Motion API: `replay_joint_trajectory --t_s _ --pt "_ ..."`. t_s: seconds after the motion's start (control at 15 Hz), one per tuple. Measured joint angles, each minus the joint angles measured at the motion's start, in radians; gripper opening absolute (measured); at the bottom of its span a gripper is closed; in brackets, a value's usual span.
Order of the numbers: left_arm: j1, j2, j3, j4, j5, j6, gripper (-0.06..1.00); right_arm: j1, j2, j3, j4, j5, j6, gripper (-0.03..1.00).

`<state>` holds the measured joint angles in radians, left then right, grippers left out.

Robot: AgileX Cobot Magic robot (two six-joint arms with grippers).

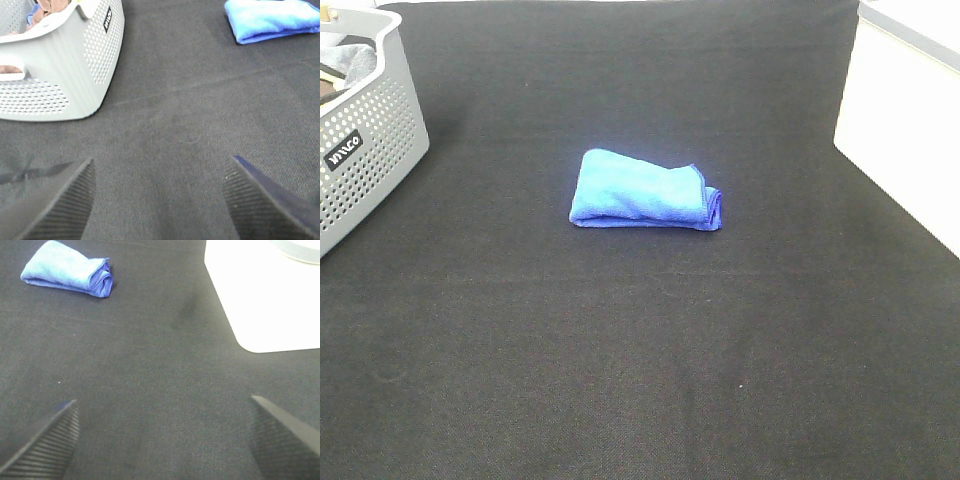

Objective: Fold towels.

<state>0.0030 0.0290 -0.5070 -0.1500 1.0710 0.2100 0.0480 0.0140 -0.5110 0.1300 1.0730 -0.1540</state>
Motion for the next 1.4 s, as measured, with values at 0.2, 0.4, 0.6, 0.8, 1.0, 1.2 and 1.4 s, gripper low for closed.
replay_joint_trajectory --t_s 0.2,0.4,0.6,0.8,1.0,1.2,1.4 --pt "-0.016 -0.033 0.0 0.0 -0.004 0.0 0.69 0.0 -0.018 0.003 0.001 0.0 0.0 0.85" --pt "-0.016 -0.034 0.0 0.0 -0.004 0.0 0.69 0.0 -0.018 0.003 0.001 0.0 0.0 0.85" --pt "-0.016 -0.034 0.0 0.0 -0.004 0.0 0.69 -0.036 -0.018 0.003 0.004 0.0 0.0 0.85" --pt "-0.016 -0.034 0.0 0.0 -0.004 0.0 0.69 -0.055 -0.018 0.003 0.005 0.0 0.0 0.85" --pt "-0.016 -0.034 0.0 0.0 -0.004 0.0 0.69 -0.057 -0.018 0.003 0.008 0.0 0.0 0.85" --pt "-0.016 -0.034 0.0 0.0 -0.004 0.0 0.69 -0.057 -0.018 0.003 0.008 0.0 0.0 0.85" --pt "-0.016 -0.034 0.0 0.0 -0.004 0.0 0.69 -0.057 -0.018 0.003 0.008 0.0 0.0 0.85"
